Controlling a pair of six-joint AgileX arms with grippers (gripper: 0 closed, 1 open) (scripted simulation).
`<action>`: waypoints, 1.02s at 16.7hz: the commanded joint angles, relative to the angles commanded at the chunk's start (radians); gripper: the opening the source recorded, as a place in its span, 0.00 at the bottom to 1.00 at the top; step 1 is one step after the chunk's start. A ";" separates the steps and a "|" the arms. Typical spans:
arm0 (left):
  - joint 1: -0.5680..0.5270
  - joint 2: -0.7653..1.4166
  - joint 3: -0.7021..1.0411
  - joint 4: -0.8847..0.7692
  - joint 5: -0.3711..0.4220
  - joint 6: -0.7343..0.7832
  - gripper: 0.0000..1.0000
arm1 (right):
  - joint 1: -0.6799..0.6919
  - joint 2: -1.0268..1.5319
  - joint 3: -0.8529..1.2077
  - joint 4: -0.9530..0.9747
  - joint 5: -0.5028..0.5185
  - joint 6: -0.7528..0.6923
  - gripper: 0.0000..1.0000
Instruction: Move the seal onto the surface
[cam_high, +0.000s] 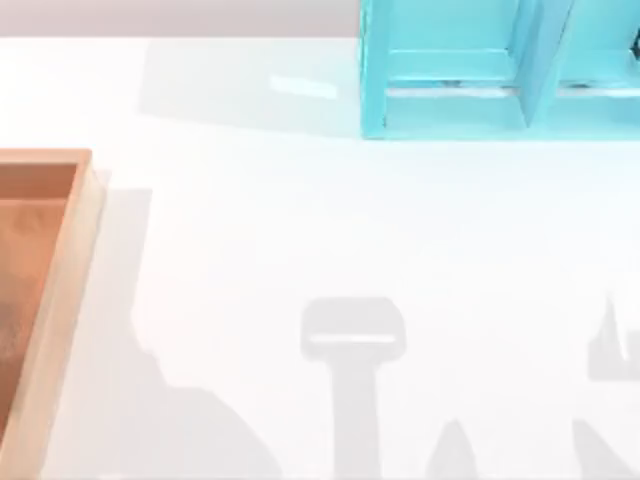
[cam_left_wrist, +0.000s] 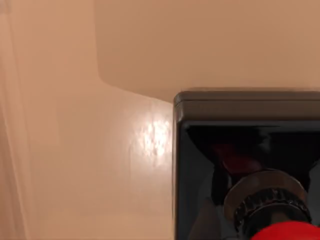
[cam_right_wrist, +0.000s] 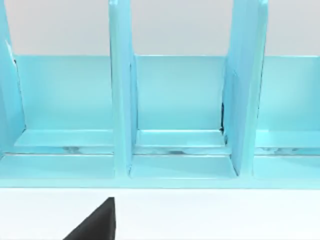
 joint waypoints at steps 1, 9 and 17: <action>-0.013 0.000 0.013 -0.013 0.000 -0.012 0.00 | 0.000 0.000 0.000 0.000 0.000 0.000 1.00; -0.378 -0.064 0.334 -0.435 0.001 -0.379 0.00 | 0.000 0.000 0.000 0.000 0.000 0.000 1.00; -0.542 -0.123 0.473 -0.597 0.000 -0.544 0.00 | 0.000 0.000 0.000 0.000 0.000 0.000 1.00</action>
